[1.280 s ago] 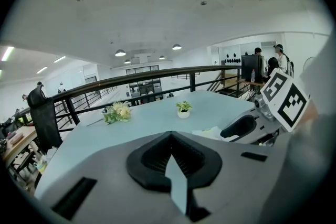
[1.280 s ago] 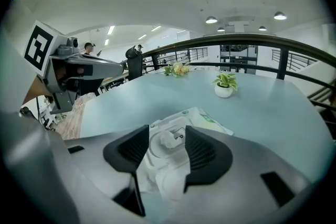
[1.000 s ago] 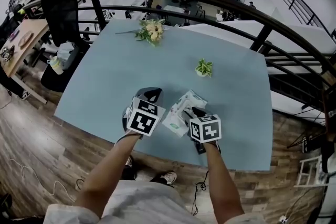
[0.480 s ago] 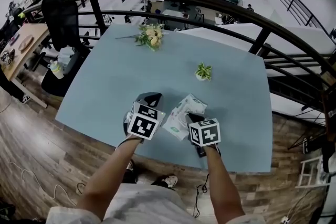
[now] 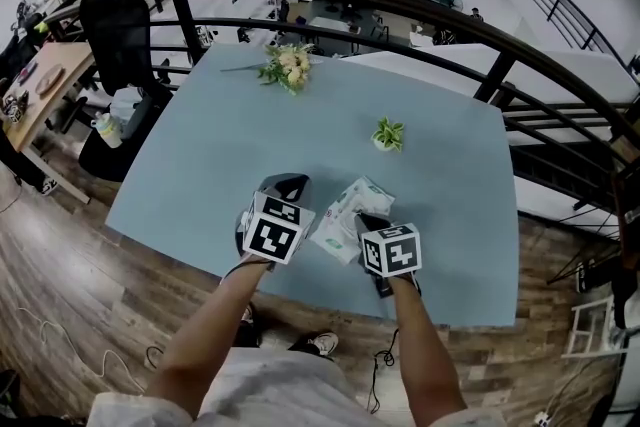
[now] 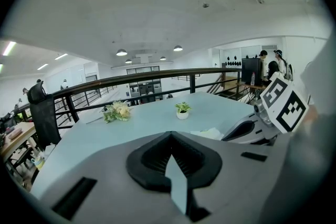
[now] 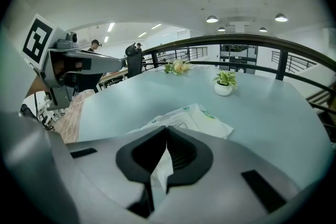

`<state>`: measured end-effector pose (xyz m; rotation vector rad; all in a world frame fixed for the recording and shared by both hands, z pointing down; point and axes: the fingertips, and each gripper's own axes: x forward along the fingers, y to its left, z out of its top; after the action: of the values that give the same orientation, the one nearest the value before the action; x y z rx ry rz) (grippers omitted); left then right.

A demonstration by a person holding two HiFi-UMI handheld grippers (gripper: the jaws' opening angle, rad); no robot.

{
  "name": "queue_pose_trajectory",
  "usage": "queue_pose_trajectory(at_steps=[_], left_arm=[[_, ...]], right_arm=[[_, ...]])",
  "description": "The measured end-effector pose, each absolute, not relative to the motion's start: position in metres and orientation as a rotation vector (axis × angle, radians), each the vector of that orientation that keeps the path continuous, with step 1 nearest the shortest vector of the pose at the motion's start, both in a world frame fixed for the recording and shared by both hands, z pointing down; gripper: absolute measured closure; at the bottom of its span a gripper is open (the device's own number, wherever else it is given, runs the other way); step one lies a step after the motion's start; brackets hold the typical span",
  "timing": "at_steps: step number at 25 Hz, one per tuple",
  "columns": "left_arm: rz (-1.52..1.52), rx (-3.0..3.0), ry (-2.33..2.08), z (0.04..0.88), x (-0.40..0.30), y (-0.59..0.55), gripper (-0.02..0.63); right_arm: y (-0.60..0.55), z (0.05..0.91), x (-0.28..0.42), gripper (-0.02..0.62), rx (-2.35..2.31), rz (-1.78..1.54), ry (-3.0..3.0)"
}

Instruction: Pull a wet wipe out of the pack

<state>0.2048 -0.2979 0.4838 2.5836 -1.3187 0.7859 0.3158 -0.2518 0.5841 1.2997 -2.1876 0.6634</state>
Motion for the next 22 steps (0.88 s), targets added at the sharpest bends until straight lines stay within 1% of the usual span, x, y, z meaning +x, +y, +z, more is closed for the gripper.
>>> queue_pose_trajectory(at_steps=[22], left_arm=[[0.756, 2.623, -1.263, 0.471, 0.207, -0.292, 0.612]], right_arm=[[-0.251, 0.550, 0.316, 0.589, 1.392, 0.600, -2.193]])
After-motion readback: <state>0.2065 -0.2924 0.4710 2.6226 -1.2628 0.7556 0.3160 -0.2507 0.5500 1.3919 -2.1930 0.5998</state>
